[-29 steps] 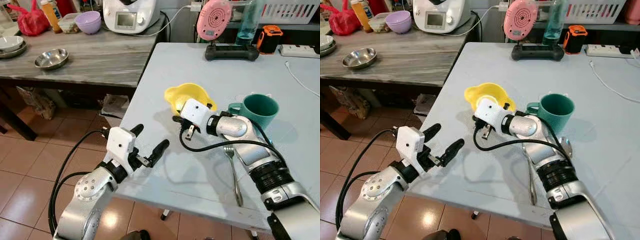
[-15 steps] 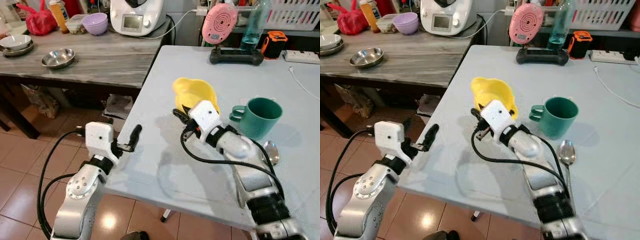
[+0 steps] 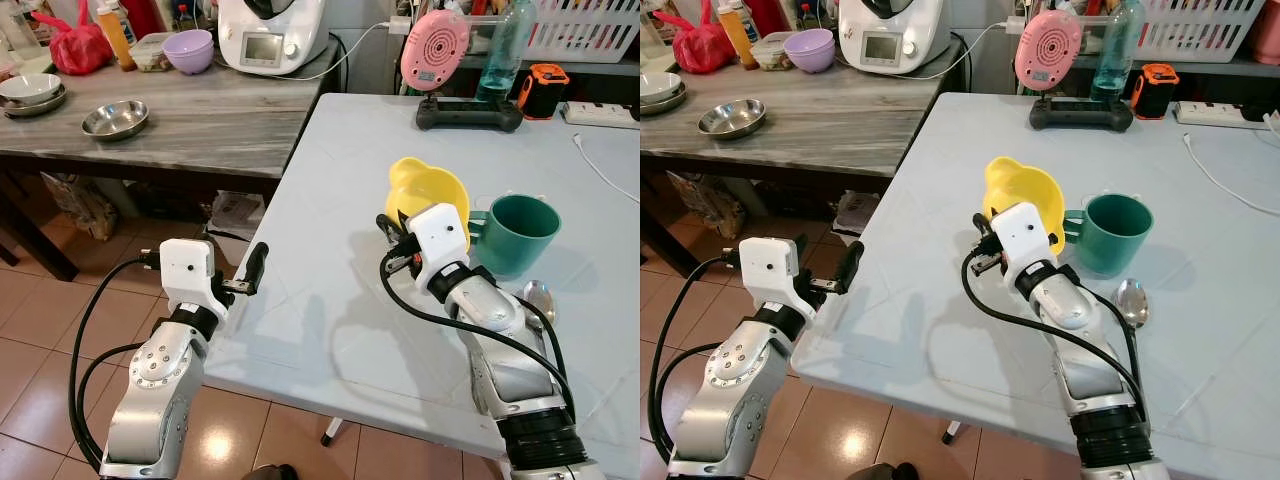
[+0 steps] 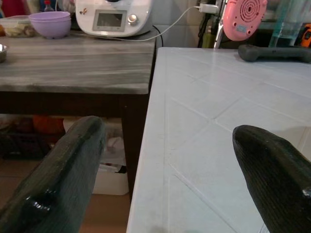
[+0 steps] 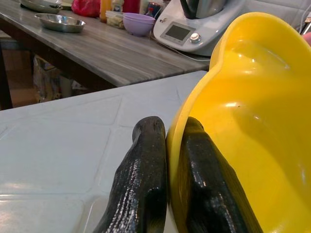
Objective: Setting the table
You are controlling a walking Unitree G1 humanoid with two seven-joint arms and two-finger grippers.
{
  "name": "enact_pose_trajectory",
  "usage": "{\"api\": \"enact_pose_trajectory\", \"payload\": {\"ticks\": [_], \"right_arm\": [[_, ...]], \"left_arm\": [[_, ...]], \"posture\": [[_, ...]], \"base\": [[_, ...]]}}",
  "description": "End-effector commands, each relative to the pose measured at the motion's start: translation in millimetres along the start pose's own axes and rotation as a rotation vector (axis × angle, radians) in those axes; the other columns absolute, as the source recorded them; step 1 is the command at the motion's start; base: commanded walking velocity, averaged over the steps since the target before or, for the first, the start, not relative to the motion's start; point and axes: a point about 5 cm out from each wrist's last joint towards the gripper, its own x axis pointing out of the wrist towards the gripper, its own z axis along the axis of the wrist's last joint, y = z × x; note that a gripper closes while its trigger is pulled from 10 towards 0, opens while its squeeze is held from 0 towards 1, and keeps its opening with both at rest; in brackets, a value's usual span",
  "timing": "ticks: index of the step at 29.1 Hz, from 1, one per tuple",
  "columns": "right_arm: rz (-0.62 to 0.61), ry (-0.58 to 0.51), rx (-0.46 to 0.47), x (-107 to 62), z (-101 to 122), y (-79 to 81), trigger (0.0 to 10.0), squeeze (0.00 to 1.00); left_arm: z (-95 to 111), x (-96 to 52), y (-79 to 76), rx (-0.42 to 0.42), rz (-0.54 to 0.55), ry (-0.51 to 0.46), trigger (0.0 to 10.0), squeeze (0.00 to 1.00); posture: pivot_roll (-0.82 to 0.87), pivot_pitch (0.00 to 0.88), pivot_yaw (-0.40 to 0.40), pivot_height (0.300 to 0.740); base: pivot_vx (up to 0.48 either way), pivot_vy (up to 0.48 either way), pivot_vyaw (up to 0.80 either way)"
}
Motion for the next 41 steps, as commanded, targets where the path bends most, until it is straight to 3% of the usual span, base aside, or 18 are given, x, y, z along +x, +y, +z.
{"api": "enact_pose_trajectory", "payload": {"ticks": [1, 14, 41], "right_arm": [[-0.015, -0.041, -0.011, 1.9, 11.4, -2.2, 10.0, 0.00], [-0.003, -0.040, -0.001, 3.3, 11.6, 4.6, 10.0, 0.00], [-0.002, -0.051, 0.010, 5.6, 14.3, 9.5, 10.0, 0.00]], "left_arm": [[-1.4, 0.4, 3.2, 0.010, 0.022, 0.005, 10.0, 0.00], [-4.4, -1.0, 6.3, 0.001, 0.039, 0.016, 10.0, 0.00], [-8.7, 0.6, 3.2, 0.046, 0.047, 0.029, 10.0, 0.00]], "posture": [[-0.12, 0.053, 0.101, 0.740], [-0.11, 0.053, 0.097, 0.740], [-0.11, 0.064, 0.106, 0.740]], "base": [[0.000, 0.285, 0.00], [0.000, 0.296, 0.00], [0.000, 0.480, 0.00]]}}
